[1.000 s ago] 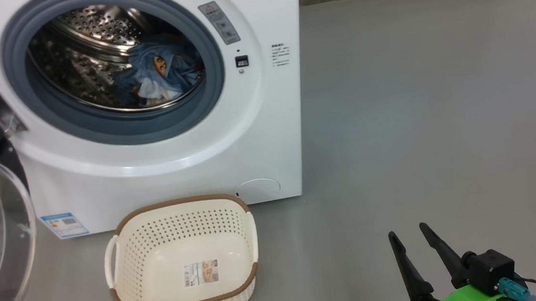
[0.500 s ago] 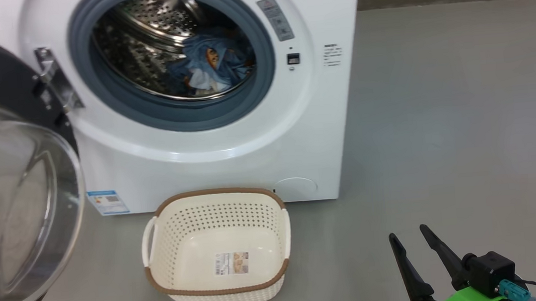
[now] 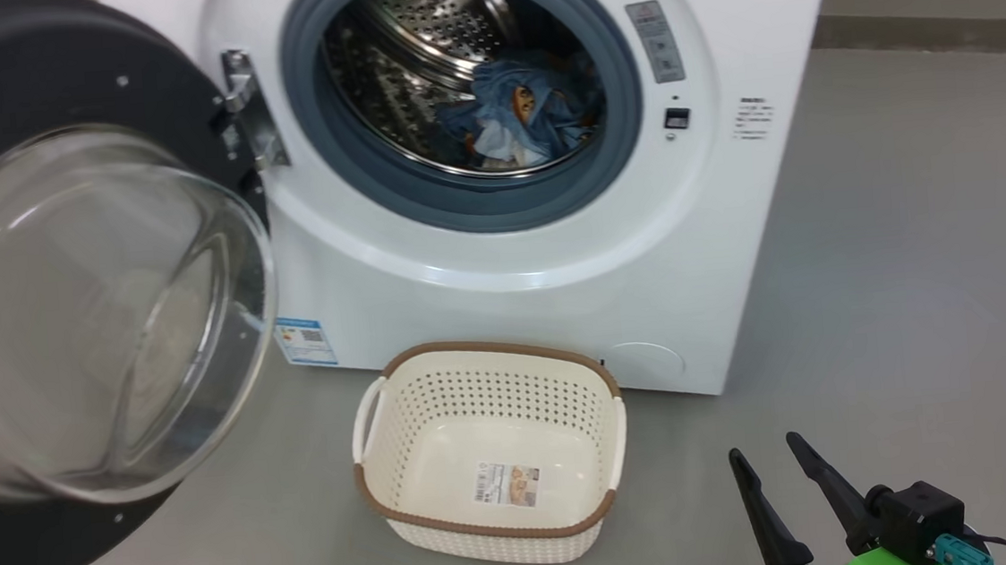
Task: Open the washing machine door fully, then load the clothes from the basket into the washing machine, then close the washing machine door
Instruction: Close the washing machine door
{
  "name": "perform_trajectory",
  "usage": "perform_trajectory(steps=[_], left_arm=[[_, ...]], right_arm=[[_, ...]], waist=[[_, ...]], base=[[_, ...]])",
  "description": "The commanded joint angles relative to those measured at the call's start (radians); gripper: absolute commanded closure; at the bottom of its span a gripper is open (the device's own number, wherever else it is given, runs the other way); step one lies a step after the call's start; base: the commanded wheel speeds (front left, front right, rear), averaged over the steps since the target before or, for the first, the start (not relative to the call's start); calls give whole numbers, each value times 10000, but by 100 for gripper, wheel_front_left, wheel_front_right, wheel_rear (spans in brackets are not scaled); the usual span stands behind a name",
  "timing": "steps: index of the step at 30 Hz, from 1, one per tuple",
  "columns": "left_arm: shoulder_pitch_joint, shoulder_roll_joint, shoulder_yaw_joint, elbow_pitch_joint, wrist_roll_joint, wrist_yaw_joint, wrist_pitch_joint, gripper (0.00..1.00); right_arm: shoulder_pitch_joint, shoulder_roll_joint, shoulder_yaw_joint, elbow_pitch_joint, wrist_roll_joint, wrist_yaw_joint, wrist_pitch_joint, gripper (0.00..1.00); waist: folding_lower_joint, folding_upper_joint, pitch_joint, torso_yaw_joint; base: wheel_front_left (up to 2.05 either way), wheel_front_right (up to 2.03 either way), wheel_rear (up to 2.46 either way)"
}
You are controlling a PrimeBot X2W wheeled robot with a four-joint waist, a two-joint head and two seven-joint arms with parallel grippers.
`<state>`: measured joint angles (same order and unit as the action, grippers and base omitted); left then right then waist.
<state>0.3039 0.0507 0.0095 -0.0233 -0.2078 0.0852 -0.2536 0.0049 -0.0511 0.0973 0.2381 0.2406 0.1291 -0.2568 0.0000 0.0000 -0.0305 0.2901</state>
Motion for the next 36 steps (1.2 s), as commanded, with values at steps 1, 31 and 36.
perform_trajectory(steps=[1, 31, 36], left_arm=[[-108, -5, 378, -176, -42, 97, -82, 0], [357, -5, 748, -414, -462, 735, -82, 0], [396, -5, 700, -498, -499, 850, -82, 0]], right_arm=[[-14, 6, 287, -275, 30, 16, -49, 0], [-275, 8, 672, -198, -72, 16, -49, 0], [-390, 8, 714, -126, -87, 16, -49, 0]], waist=[[0, 0, -138, 418], [0, 0, -168, 2030], [0, 0, -131, 2057]], base=[[0, 0, 0], [0, 0, 0], [0, 0, 0]])
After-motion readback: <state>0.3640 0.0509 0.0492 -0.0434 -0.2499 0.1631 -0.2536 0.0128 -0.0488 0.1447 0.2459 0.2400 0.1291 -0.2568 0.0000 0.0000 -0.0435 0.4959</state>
